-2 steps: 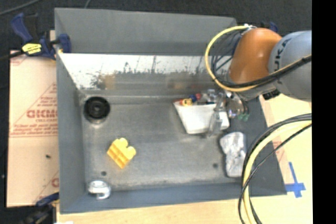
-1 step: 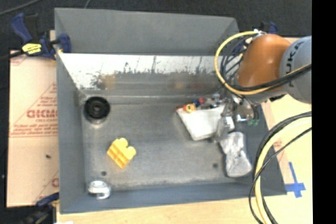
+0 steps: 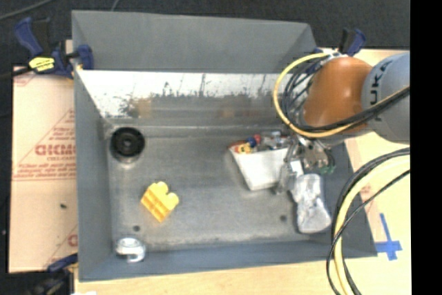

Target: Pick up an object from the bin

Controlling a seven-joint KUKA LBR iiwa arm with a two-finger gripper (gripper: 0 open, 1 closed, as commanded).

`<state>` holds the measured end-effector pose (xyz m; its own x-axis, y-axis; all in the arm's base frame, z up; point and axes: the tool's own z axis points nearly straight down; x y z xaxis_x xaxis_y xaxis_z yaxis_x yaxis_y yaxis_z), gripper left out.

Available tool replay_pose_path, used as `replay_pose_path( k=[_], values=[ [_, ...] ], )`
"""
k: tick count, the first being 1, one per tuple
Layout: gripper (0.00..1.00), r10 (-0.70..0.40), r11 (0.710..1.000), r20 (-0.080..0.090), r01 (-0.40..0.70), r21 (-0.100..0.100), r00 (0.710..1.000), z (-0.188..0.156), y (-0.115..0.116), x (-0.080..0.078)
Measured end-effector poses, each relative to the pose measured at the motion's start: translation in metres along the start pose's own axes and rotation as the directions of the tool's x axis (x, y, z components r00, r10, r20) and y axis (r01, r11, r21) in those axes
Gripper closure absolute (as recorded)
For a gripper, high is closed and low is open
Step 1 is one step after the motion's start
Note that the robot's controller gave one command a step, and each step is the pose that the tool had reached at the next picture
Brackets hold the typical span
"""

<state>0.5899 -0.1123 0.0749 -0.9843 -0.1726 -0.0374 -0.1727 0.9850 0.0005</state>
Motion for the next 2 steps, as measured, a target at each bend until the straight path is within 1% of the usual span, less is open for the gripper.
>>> replay_pose_path(
  k=[1,2],
  values=[
    [1.00,0.015,1.000,0.011,-0.015,0.004,1.000,-0.101,0.007,-0.048],
    [1.00,0.338,0.941,0.017,-0.338,0.002,0.941,-0.195,-0.034,0.010]
  ],
)
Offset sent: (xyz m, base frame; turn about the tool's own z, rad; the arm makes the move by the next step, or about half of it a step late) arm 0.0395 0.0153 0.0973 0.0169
